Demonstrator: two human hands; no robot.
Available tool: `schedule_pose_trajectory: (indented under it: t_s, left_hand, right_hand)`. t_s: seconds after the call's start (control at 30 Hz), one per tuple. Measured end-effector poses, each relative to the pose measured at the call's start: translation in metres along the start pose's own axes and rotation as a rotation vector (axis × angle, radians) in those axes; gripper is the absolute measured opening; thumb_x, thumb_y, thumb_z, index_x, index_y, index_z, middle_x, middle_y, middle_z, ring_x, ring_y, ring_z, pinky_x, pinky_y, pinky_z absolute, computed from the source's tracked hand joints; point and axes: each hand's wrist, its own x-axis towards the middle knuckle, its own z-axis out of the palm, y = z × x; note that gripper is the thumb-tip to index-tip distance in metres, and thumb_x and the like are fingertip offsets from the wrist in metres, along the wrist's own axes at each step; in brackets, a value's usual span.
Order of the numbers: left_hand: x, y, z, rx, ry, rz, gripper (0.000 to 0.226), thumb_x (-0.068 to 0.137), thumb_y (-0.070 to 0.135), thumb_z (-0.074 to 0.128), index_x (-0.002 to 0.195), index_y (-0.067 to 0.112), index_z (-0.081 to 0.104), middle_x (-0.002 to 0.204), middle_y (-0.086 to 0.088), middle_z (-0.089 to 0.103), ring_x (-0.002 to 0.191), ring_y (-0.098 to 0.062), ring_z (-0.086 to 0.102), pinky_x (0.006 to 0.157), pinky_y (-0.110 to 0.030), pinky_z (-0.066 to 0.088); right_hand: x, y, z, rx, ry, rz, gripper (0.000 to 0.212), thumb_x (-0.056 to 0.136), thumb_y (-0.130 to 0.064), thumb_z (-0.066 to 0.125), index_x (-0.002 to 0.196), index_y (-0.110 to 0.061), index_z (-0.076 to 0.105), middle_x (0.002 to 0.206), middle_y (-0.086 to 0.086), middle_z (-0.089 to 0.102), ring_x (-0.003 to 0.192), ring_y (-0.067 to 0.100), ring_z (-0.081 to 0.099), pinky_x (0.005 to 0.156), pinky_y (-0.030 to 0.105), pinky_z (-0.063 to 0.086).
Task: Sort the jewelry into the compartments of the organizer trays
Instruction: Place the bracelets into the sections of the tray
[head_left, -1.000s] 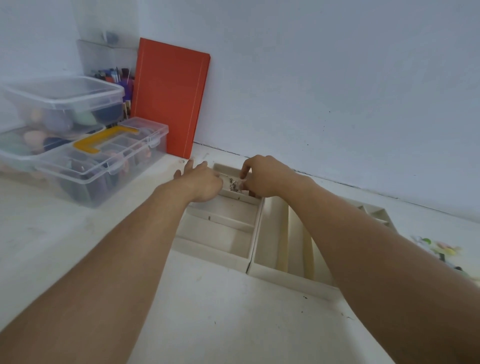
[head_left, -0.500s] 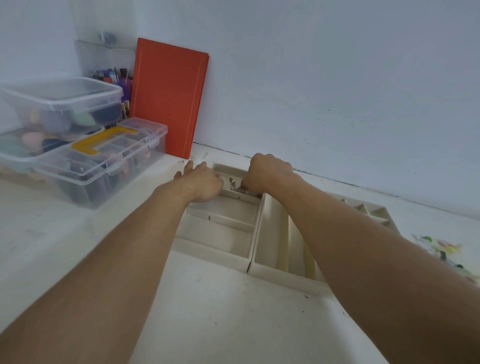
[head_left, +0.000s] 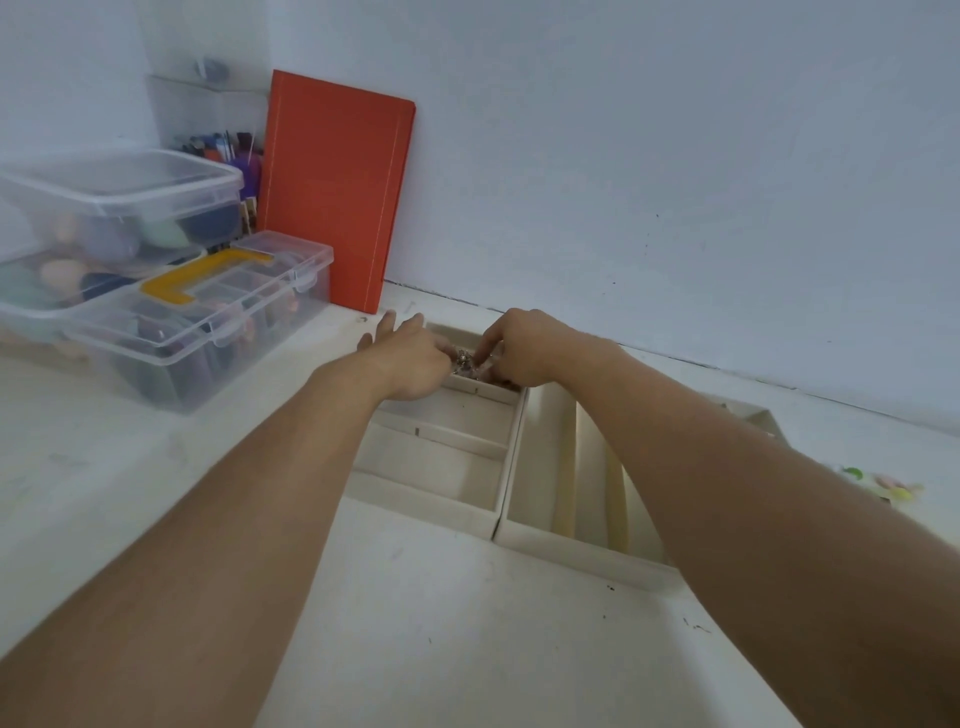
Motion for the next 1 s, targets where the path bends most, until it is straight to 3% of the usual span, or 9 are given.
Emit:
schedule_pose_trajectory:
  t_s: [0.1, 0.23, 0.4, 0.53, 0.7, 0.87, 1.0]
  left_hand:
    - [0.0, 0.001, -0.001, 0.0, 0.009, 0.0, 0.042, 0.104, 0.033, 0.036, 0.142, 0.049, 0.047, 0.168, 0.003, -0.002, 0.153, -0.027, -0.016, 0.124, -0.049, -0.004]
    - [-0.001, 0.003, 0.0, 0.01, 0.003, 0.011, 0.044, 0.104, 0.031, 0.035, 0.143, 0.048, 0.047, 0.169, 0.003, -0.004, 0.153, -0.027, -0.017, 0.124, -0.05, -0.003]
    - [-0.002, 0.006, 0.0, 0.008, 0.002, 0.012, 0.044, 0.103, 0.029, 0.036, 0.142, 0.043, 0.049, 0.169, 0.003, -0.003, 0.153, -0.026, -0.017, 0.124, -0.049, -0.003]
    - [-0.001, 0.006, -0.001, -0.004, 0.006, 0.013, 0.042, 0.101, 0.027, 0.041, 0.14, 0.04, 0.052, 0.169, 0.001, -0.002, 0.153, -0.026, -0.017, 0.124, -0.049, -0.003]
    - [-0.002, 0.008, 0.0, -0.025, 0.034, 0.004, 0.034, 0.101, 0.029, 0.043, 0.132, 0.038, 0.056, 0.169, 0.002, -0.002, 0.154, -0.024, -0.015, 0.124, -0.048, -0.003]
    - [0.0, 0.005, 0.003, -0.024, 0.047, 0.003, 0.023, 0.101, 0.03, 0.042, 0.117, 0.041, 0.055, 0.169, 0.002, 0.0, 0.154, -0.025, -0.013, 0.124, -0.05, 0.0]
    - [-0.003, 0.014, 0.0, 0.049, 0.155, 0.022, 0.042, 0.1, 0.033, 0.044, 0.142, 0.029, 0.045, 0.169, -0.002, 0.0, 0.154, -0.026, -0.012, 0.124, -0.049, 0.0]
  right_hand:
    - [-0.001, 0.001, -0.001, -0.038, -0.01, -0.011, 0.021, 0.086, -0.026, 0.074, 0.104, -0.038, 0.071, 0.071, -0.012, 0.056, 0.09, 0.017, 0.062, 0.082, 0.029, 0.054]
    - [0.0, 0.0, 0.0, -0.06, 0.006, 0.012, 0.032, 0.084, -0.024, 0.074, 0.114, -0.034, 0.072, 0.081, -0.009, 0.06, 0.094, 0.019, 0.063, 0.086, 0.033, 0.056]
    - [0.001, 0.0, 0.003, -0.065, 0.017, 0.026, 0.029, 0.082, -0.025, 0.074, 0.109, -0.033, 0.073, 0.103, -0.002, 0.069, 0.098, 0.022, 0.065, 0.089, 0.036, 0.057]
    - [0.001, 0.005, 0.001, -0.018, 0.023, 0.012, 0.029, 0.084, -0.026, 0.074, 0.112, -0.032, 0.072, 0.097, -0.005, 0.064, 0.098, 0.019, 0.064, 0.09, 0.034, 0.056]
    - [-0.003, 0.017, -0.016, 0.1, 0.184, 0.0, 0.018, 0.085, -0.022, 0.07, 0.09, -0.039, 0.067, 0.104, -0.001, 0.067, 0.088, 0.015, 0.066, 0.086, 0.035, 0.057]
    - [-0.024, 0.029, -0.022, 0.119, 0.18, -0.01, 0.013, 0.087, -0.028, 0.07, 0.09, -0.04, 0.066, 0.105, -0.001, 0.066, 0.088, 0.015, 0.066, 0.088, 0.038, 0.056]
    - [-0.058, 0.048, -0.038, 0.16, 0.224, 0.006, 0.012, 0.089, -0.026, 0.068, 0.095, -0.036, 0.07, 0.098, -0.005, 0.067, 0.082, 0.011, 0.062, 0.085, 0.035, 0.056]
